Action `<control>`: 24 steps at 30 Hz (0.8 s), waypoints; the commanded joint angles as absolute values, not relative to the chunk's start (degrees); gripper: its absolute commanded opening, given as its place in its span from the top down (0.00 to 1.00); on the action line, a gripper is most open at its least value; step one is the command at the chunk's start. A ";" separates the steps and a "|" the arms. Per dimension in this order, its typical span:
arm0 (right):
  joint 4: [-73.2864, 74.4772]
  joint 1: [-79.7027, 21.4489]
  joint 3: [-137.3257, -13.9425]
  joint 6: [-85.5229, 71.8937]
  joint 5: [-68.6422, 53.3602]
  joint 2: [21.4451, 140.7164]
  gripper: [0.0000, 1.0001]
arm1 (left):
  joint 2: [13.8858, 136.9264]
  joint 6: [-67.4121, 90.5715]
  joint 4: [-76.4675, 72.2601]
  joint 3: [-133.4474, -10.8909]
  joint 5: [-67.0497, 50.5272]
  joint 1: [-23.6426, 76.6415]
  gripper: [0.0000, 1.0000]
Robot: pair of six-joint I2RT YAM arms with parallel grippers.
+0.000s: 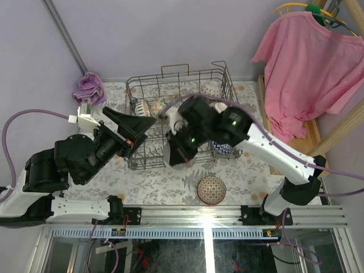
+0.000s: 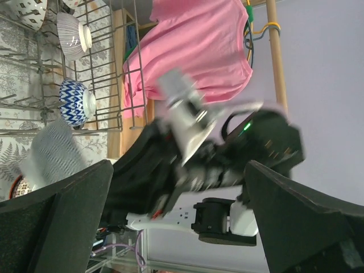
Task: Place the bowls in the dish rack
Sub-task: Pick up the bowl from the center of the board, then adjust the dish rack at the center of the board.
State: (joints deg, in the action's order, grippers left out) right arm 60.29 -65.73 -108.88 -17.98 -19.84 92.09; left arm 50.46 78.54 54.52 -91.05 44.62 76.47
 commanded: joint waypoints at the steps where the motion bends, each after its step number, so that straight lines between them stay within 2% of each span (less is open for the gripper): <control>1: 58.80 -58.12 -116.56 -16.38 -38.59 92.92 1.00 | 51.99 76.88 50.60 -92.74 48.85 76.70 0.00; 6: 49.00 -49.62 -128.28 -20.47 -53.90 103.41 1.00 | 51.16 78.77 56.49 -93.75 49.40 76.70 0.00; 10: 33.71 -43.82 -130.16 -30.74 -66.16 109.09 1.00 | 48.92 82.07 59.21 -92.99 48.67 76.77 0.00; 17: 1.30 -40.86 -118.61 -55.59 -80.50 111.11 1.00 | 44.70 85.13 62.24 -90.63 47.43 76.73 0.01; 22: -30.00 -40.38 -103.51 -77.25 -83.30 107.28 1.00 | 43.75 92.17 68.22 -87.81 47.61 76.72 0.04; 24: -31.63 -39.74 -99.64 -78.80 -82.37 104.41 1.00 | 46.10 94.58 71.11 -88.16 47.44 76.71 0.05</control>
State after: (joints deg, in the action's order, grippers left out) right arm -8.95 -40.27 -105.08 -59.29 -76.05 112.29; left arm 43.03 87.29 64.45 -89.19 45.01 76.47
